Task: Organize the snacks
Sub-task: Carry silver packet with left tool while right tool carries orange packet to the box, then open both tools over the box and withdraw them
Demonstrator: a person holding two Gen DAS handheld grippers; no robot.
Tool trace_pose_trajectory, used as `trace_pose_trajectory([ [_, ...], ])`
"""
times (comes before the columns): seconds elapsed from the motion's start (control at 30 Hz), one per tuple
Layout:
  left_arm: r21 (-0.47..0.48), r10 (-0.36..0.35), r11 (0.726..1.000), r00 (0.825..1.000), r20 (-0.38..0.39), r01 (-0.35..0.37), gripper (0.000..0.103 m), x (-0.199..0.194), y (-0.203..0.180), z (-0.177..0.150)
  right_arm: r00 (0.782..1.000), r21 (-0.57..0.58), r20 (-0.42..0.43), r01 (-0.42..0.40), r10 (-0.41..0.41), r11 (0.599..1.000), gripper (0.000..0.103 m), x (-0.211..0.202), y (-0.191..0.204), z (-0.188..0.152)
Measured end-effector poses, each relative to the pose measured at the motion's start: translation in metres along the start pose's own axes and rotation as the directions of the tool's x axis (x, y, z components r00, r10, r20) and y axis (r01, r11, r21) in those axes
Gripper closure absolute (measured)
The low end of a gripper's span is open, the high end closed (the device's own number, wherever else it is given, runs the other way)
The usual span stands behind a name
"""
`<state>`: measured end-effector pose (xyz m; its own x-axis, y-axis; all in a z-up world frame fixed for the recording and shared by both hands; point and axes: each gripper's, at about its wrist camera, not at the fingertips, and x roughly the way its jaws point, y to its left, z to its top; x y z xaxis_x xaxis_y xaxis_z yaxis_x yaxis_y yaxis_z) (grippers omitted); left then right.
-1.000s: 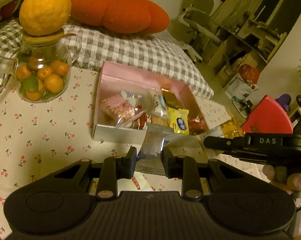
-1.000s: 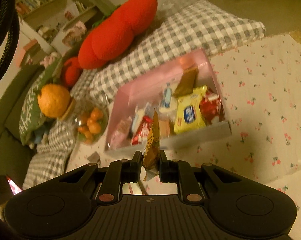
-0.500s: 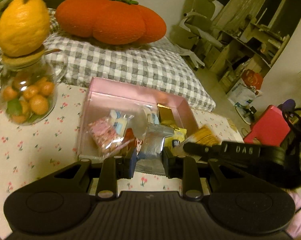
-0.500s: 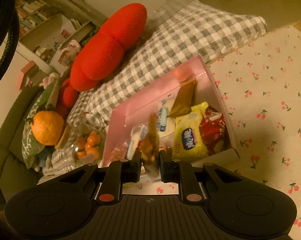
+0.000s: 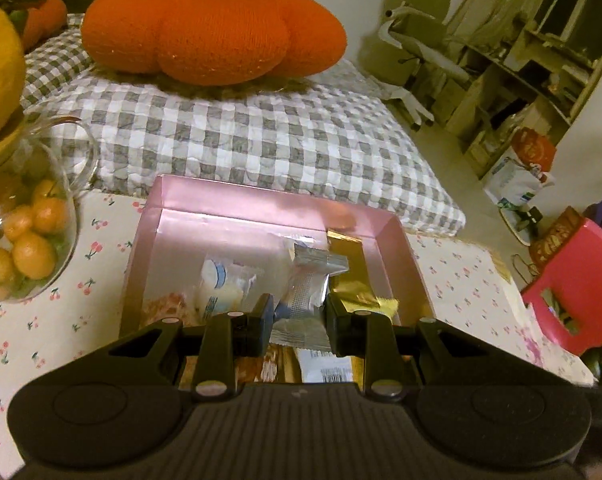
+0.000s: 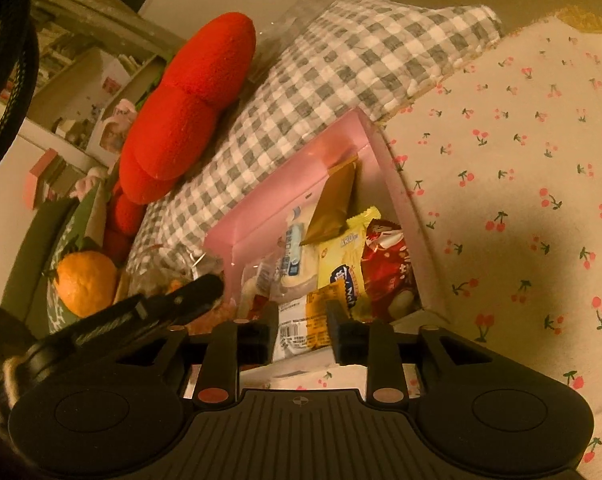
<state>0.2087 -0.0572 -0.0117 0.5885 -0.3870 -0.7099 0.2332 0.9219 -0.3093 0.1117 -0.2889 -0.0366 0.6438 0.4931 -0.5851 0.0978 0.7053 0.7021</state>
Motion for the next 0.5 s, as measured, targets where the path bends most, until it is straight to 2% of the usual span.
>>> trace_pose_trajectory([
  [0.17,-0.019,0.038,0.999,0.999,-0.014,-0.038,0.078,0.019,0.000,0.008,1.000,0.004,0.000,0.001,-0.001,1.000,0.072,0.000,0.000,0.001],
  [0.3,-0.027,0.077,0.997,0.997,-0.015,-0.077,0.074,0.026,-0.003,0.011,1.000,0.020,-0.001,-0.005,0.005,1.000,0.062,-0.001,-0.001,0.001],
  [0.4,-0.047,0.081,0.996,0.997,-0.005,-0.081,0.072,0.024,-0.004,0.012,1.000,0.014,0.000,-0.010,0.010,1.000,0.056,-0.002,0.002,0.001],
  [0.5,-0.035,0.081,0.996,0.997,0.001,-0.081,0.064,0.021,-0.006,0.012,1.000,0.002,0.007,-0.013,0.013,1.000,0.048,-0.004,0.004,0.000],
])
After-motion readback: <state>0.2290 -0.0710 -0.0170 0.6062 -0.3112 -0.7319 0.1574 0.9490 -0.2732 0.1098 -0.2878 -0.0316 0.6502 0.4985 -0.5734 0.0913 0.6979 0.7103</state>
